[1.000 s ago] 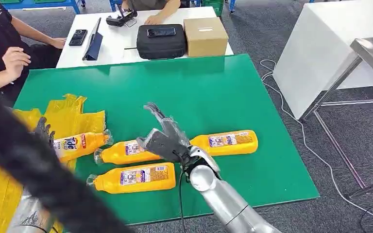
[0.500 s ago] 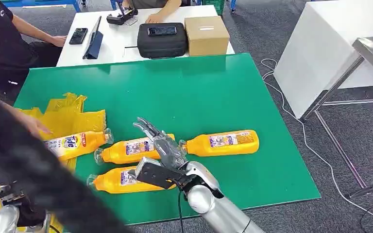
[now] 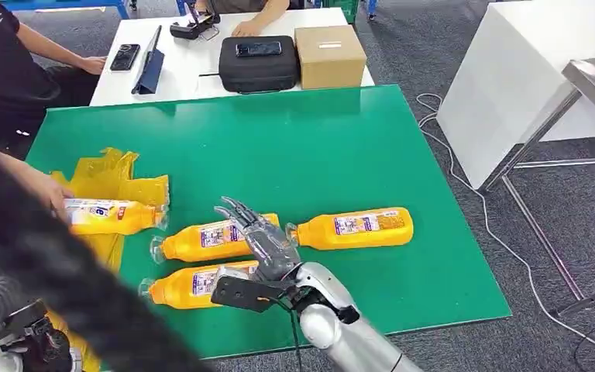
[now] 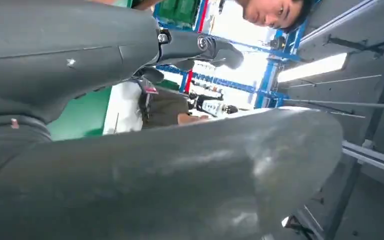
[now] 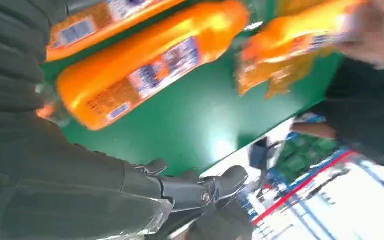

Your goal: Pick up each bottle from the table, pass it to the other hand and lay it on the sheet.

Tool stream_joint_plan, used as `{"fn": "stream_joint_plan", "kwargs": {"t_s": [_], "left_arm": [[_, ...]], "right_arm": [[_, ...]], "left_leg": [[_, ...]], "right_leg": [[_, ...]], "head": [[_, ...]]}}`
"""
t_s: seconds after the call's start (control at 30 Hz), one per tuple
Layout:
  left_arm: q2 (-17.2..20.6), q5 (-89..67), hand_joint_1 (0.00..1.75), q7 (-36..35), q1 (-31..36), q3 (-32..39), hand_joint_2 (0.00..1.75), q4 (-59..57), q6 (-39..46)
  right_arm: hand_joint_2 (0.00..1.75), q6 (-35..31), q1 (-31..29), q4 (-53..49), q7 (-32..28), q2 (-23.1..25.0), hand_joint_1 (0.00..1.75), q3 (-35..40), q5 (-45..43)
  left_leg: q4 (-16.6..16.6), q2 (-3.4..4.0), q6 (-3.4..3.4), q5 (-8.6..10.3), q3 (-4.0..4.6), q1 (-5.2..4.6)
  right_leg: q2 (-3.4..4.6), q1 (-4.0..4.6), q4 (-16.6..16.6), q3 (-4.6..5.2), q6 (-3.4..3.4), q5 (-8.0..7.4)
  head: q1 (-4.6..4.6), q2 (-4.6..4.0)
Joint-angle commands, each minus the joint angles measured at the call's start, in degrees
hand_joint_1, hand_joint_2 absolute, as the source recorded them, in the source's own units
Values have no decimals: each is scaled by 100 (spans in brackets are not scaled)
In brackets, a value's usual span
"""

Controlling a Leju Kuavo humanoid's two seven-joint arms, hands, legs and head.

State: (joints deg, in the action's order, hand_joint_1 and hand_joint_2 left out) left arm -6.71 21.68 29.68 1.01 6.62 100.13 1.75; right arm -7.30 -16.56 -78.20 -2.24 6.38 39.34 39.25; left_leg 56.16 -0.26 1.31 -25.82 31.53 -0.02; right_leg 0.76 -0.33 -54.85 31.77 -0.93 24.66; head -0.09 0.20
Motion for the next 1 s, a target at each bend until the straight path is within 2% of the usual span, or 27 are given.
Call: {"fn": "stream_joint_plan", "kwargs": {"t_s": [0.03, 0.17, 0.43, 0.63, 0.8, 1.0], "left_arm": [[-196, 46, 0, -110, 89, -48, 0, -79, -5], [-272, 9, 0, -150, 150, -141, 0, -188, -19], [-390, 56, 0, -255, 378, -192, 0, -375, -93], [-406, 56, 0, -291, 587, -335, 0, -577, -110], [-414, 56, 0, -306, 652, -319, 0, -656, -107], [-421, 77, 0, -353, 657, -328, 0, -688, -138]], "right_arm": [[175, 138, -421, 955, 758, 61, 0, 511, 969], [175, 19, -197, 1032, 807, 141, 0, 466, 1115], [175, 172, -161, 1008, 891, 236, 0, 485, 1280], [175, 299, -196, 1176, 764, 336, 0, 560, 919], [175, 428, -153, 1192, 792, 300, 0, 658, 890], [175, 554, -214, 1690, 945, 356, 0, 665, 912]], "left_leg": [[-6, 4, -7, 0, -14, 4], [-11, -3, -9, -4, -27, 6], [-4, -12, -5, 1, -10, 3], [-5, -12, -9, 0, -18, 6], [-7, -9, -5, 1, -14, 2], [-11, -9, -9, -2, -26, 6]], "right_leg": [[-2, 4, 7, -14, 2, -1], [-11, 7, 14, -28, 2, 4], [-16, 4, 6, -12, 1, 2], [-20, 6, 10, -22, 2, 2], [-13, 3, 8, -14, 1, 2], [-17, 7, 15, -28, 1, 3]], "head": [[2, -2], [0, -2], [0, -2], [0, -2], [0, -2], [0, 0]]}}
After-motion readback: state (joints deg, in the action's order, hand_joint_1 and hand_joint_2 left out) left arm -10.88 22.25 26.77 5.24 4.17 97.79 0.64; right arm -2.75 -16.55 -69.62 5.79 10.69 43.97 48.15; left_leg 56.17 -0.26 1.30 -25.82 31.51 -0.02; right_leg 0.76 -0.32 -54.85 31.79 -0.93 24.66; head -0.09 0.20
